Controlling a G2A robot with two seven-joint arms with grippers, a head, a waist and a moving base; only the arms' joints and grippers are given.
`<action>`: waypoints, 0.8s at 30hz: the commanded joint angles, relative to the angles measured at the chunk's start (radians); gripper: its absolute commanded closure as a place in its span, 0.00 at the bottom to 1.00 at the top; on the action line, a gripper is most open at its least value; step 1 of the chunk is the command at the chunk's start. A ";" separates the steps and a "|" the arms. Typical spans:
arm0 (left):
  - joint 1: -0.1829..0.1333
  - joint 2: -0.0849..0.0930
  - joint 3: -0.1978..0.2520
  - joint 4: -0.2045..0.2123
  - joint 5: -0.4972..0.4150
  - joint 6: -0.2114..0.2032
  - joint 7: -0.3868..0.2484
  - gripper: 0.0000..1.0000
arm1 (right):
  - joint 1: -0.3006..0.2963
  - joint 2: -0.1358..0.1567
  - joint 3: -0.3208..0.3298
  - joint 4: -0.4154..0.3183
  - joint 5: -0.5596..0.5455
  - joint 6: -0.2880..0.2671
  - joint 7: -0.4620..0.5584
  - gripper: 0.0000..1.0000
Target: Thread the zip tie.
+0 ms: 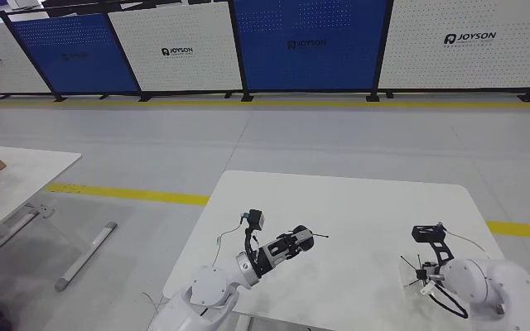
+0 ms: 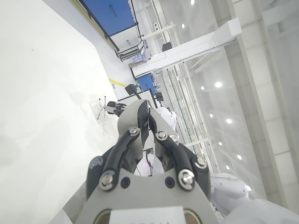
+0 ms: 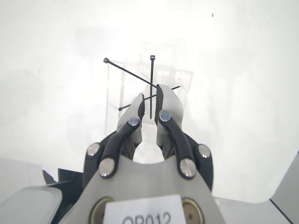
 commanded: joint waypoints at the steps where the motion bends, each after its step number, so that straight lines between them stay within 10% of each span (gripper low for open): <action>1: 0.000 0.000 0.000 0.000 0.000 0.000 0.000 1.00 | 0.002 0.001 -0.003 0.001 0.002 0.001 0.000 0.84; 24: 0.000 0.000 0.000 0.000 0.000 0.000 0.000 1.00 | 0.060 0.005 -0.057 0.069 0.030 0.024 0.000 0.88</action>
